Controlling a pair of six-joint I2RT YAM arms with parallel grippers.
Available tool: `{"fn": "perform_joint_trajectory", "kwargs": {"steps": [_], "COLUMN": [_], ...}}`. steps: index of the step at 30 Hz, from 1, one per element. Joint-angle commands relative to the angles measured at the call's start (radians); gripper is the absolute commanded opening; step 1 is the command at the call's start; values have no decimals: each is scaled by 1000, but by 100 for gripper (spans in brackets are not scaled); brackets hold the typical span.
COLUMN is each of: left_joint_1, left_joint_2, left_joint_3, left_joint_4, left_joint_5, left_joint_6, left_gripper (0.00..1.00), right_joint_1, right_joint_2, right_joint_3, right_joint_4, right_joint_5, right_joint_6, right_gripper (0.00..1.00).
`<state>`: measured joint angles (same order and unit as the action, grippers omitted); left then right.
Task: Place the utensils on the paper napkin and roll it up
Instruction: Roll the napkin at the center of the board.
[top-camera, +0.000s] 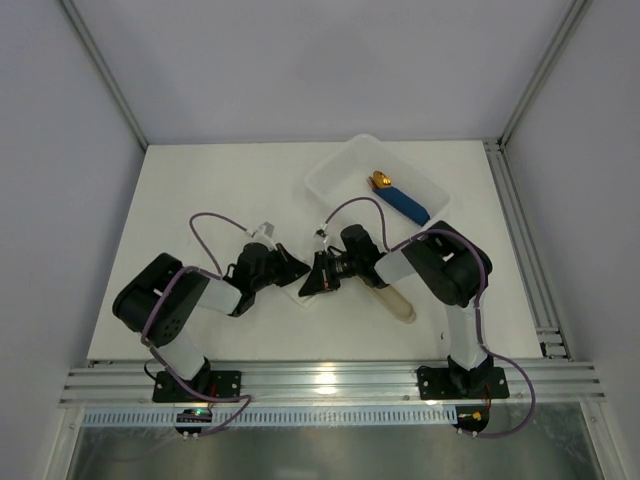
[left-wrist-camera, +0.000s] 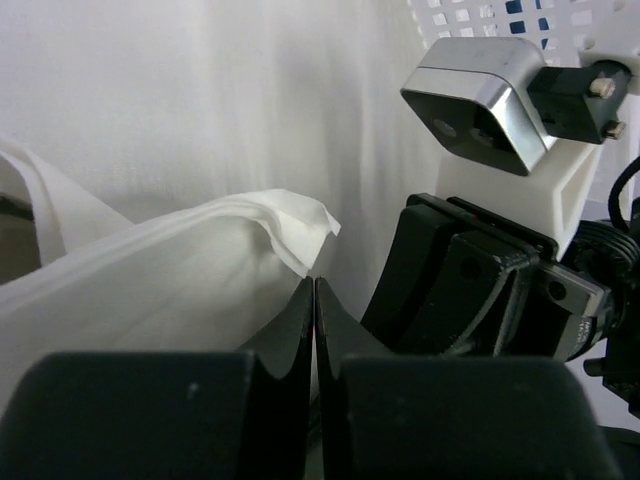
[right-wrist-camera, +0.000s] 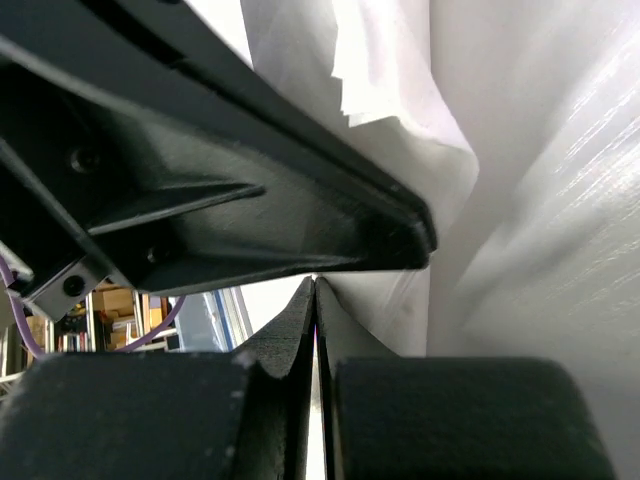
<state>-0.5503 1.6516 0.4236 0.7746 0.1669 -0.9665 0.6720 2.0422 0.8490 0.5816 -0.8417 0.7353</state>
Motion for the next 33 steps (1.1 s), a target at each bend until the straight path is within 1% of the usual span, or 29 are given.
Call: {"fn": "perform_joint_trajectory", "kwargs": {"steps": [1,4,7,8,10,14,15,17,21,28,33], "left_joint_1": [24,33,38,38,38,38,38,38,39,39,39], "left_joint_2": [40,71,102,108,125,125,123,131,149,198,229], "left_joint_3": [20,59,110,150,178,190,201,214,224,207,213], "left_joint_4": [95,48,-81,-168,-231,-329,-380,-423,-463,-416,-399], "left_joint_5": [17,3,-1,-6,-18,-63,-72,-81,-76,-55,-58], "left_joint_6": [3,14,32,41,45,49,61,77,81,95,103], "left_gripper": [0,0,0,0,0,0,0,0,0,0,0], "right_joint_1": [14,14,14,15,15,15,15,14,15,15,14], "right_joint_2": [35,23,13,12,3,-36,-45,-60,-82,-97,-94], "right_joint_3": [-27,-24,-19,-19,-15,1,15,38,97,162,196], "right_joint_4": [-161,-180,-192,-193,-206,-245,-259,-314,-376,-453,-471], "right_joint_5": [108,113,113,113,112,104,102,99,89,53,29], "right_joint_6": [-86,-96,-99,-99,-102,-120,-128,-157,-186,-227,-241], "right_gripper": [4,4,4,4,4,4,4,4,4,4,4]}}
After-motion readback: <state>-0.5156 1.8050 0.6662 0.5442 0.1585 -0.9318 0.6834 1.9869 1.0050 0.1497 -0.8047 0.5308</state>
